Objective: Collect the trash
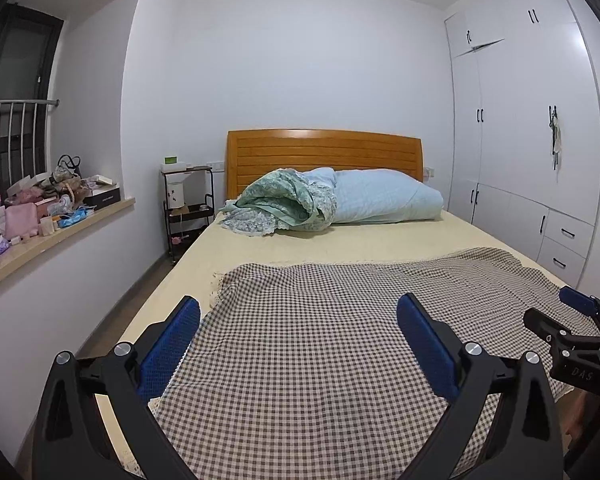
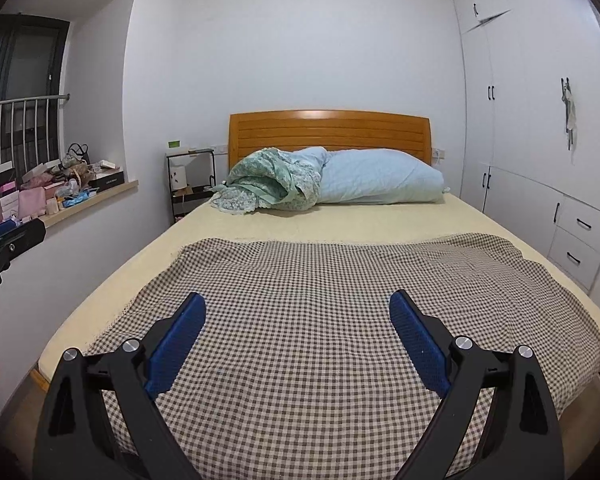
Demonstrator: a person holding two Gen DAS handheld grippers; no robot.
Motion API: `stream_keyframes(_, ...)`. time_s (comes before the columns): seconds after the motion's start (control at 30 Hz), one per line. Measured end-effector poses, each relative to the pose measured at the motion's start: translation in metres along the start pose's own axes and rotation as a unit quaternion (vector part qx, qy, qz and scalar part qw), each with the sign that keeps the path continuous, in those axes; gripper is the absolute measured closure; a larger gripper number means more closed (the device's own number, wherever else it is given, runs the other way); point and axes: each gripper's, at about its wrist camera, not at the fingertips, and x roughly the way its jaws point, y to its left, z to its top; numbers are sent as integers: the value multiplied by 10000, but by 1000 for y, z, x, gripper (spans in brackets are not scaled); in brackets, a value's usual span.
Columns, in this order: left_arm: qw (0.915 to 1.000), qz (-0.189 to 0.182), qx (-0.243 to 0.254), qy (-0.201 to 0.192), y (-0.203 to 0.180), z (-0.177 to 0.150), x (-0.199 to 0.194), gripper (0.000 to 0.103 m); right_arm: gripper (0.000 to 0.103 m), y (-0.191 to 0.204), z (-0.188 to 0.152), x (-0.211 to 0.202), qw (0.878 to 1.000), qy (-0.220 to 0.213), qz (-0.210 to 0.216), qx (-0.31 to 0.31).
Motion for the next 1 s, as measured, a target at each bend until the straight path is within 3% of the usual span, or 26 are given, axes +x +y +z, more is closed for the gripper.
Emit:
stream_keyframes(0.3,9999,41,-30,-146,4,-10,-65,7,14,10,-12,-58,9999,-147,-11,-50)
stream_keyframes(0.57,9994,-138,99,-287,-4,-56,-144,7,14,18,-56,-122,9998,-175,-36,-14)
stream_keyframes(0.77,9990,-146,199,-361,-11,-77,-183,7,14,19,-79,-139,10000,5,34,69)
stream_keyframes(1.0,9985,-230,138,-482,-12,-78,-202,7,14,18,-83,-153,9998,-70,-13,158)
